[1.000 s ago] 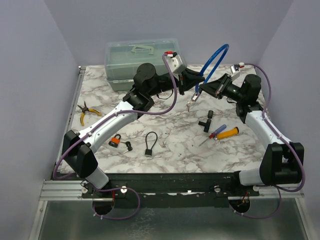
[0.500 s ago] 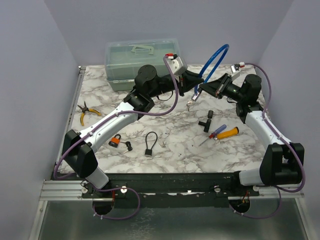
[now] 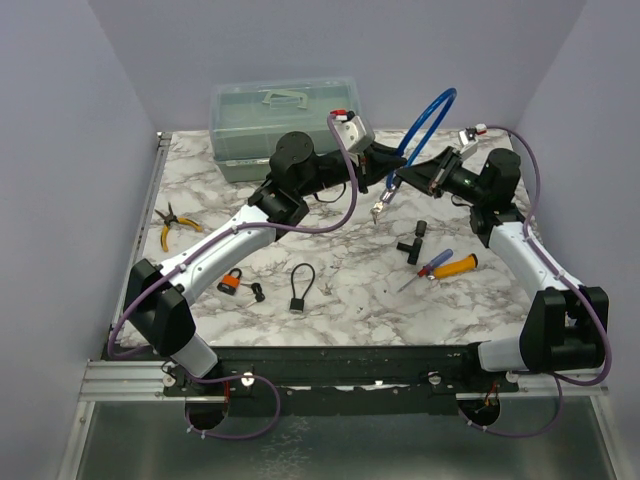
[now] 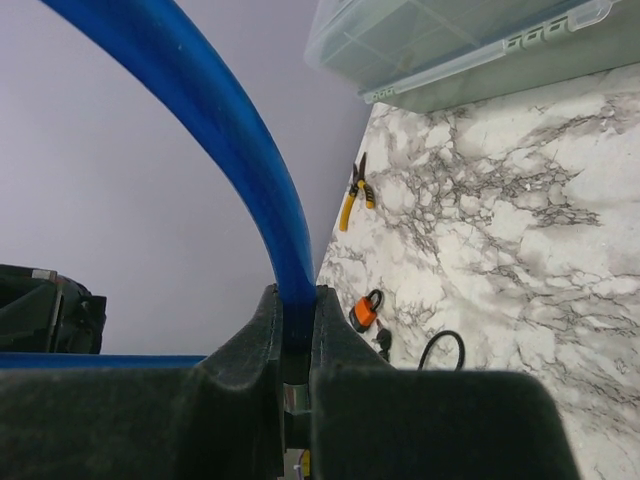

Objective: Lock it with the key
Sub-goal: Lock the lock.

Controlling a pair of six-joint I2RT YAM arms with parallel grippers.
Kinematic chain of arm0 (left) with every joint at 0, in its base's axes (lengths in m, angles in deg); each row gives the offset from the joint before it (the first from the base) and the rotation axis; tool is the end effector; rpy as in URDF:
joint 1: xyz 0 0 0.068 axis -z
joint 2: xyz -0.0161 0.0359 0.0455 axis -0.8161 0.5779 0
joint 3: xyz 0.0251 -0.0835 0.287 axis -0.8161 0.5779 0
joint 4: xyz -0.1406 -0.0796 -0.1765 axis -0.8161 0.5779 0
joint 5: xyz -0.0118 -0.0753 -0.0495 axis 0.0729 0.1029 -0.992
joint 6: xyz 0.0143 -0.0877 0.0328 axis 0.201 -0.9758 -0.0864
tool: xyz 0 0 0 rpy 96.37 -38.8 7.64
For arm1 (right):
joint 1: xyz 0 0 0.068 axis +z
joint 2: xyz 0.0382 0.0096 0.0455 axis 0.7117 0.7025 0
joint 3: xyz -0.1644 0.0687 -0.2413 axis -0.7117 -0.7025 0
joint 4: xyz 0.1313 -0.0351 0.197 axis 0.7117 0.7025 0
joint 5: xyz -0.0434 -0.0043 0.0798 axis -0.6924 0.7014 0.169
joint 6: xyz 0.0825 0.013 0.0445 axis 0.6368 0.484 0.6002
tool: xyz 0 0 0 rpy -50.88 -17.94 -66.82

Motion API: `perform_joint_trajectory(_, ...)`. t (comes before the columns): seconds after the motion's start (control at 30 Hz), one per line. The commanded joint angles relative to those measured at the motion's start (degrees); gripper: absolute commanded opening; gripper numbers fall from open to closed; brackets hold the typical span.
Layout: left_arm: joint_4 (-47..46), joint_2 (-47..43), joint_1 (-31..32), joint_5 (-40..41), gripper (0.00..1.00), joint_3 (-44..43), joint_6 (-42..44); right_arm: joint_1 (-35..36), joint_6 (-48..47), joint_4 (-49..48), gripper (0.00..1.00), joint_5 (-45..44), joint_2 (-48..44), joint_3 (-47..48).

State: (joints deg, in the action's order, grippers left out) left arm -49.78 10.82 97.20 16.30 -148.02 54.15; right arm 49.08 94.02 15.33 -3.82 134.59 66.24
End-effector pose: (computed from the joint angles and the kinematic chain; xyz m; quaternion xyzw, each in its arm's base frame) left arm 0.2594 -0.2966 0.4719 0.3987 0.4849 -0.4384 0.6432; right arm 0.3154 0.0849 0.3560 0.0586 0.7185 0.5818 0.3767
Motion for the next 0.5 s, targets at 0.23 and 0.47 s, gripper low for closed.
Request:
perform_joint_trajectory(0.23, 0.9, -0.3, -0.1, 0.1, 0.0, 6.9, 1.9, 1.2, 8.1, -4.2, 0.0, 2.1, -1.1, 1.2)
perform_joint_trajectory(0.47, -3.0, -0.7, 0.0, -1.8, 0.0, 8.5, -1.3, 2.7, 8.7, -4.3, 0.0, 1.6, -0.5, 0.2)
